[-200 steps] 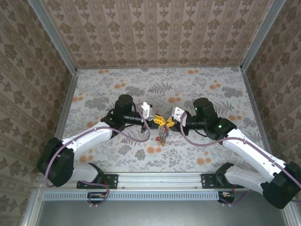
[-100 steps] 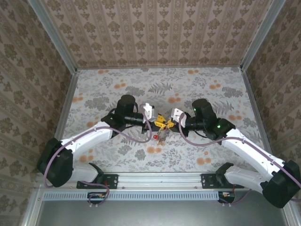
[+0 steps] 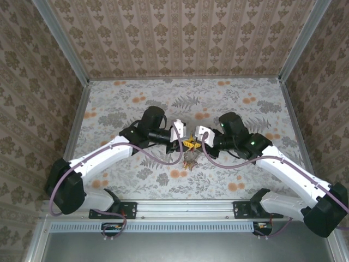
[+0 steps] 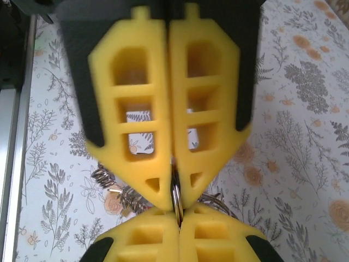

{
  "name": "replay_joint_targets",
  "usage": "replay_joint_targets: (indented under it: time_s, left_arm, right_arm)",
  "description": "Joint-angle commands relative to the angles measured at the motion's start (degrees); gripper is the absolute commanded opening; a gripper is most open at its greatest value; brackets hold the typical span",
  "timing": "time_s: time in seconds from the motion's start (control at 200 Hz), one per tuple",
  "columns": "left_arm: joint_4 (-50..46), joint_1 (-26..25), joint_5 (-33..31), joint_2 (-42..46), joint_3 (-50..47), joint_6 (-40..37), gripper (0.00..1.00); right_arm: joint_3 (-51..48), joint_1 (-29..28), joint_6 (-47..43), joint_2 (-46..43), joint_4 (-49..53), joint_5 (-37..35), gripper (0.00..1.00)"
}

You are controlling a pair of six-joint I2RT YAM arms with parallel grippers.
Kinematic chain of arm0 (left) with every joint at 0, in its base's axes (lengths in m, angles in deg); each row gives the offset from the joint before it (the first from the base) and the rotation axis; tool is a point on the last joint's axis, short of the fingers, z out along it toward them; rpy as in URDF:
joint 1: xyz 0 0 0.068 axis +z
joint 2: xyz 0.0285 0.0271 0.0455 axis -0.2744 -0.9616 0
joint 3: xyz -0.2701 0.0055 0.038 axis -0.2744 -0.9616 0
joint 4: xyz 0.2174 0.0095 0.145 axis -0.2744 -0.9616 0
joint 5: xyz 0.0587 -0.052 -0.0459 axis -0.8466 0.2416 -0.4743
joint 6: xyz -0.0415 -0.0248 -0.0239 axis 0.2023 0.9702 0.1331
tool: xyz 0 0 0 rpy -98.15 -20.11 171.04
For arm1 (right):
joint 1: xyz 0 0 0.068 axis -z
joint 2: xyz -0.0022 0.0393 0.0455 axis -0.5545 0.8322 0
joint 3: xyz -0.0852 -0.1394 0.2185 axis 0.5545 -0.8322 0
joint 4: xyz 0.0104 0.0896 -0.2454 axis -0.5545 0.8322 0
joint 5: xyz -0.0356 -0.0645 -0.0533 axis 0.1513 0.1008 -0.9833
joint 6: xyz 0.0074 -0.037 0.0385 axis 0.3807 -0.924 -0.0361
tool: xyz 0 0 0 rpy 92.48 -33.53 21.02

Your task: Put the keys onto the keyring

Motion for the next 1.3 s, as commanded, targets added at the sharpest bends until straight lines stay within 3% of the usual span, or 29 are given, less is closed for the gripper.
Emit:
replay_joint_targets:
  time_s: [0.0,0.045,0.105,0.145,0.44,0.785,0.885,1.295]
  left_arm:
    - [-1.3,-0.6,0.7,-0.7,1.8,-0.2,0.0]
    - [-0.9,-0.6,1.6,-0.4,1.5,-0.1,0.0]
    - [2.1,-0.5,2.4,0.5,0.2,1.4,0.0]
    - [5.3,-0.2,3.4,1.2,-1.1,3.2,0.0]
    - [23.0,3.4,10.8,2.8,-6.6,14.4,0.0]
    - [28.5,3.5,12.4,3.1,-8.1,17.5,0.0]
    - [28.8,3.4,12.4,3.1,-8.2,17.7,0.0]
    - [36.6,2.1,10.0,2.1,-10.1,21.2,0.0]
  right_arm:
    - [1.8,-0.4,0.1,-0.7,-4.2,0.7,0.0]
    - [1.5,-0.3,0.1,-1.0,-4.3,0.9,0.0]
    - [0.3,0.1,0.3,-2.0,-5.2,1.8,0.13]
    - [-1.2,0.8,1.1,-3.3,-6.6,2.8,0.17]
    - [-7.9,5.4,6.5,-11.0,-10.1,9.7,0.24]
    - [-10.3,5.7,11.0,-9.3,-18.5,10.7,0.26]
    - [-9.2,5.7,11.1,-8.0,-18.8,11.3,0.17]
    - [-9.6,5.4,14.4,-3.5,-25.6,14.4,0.12]
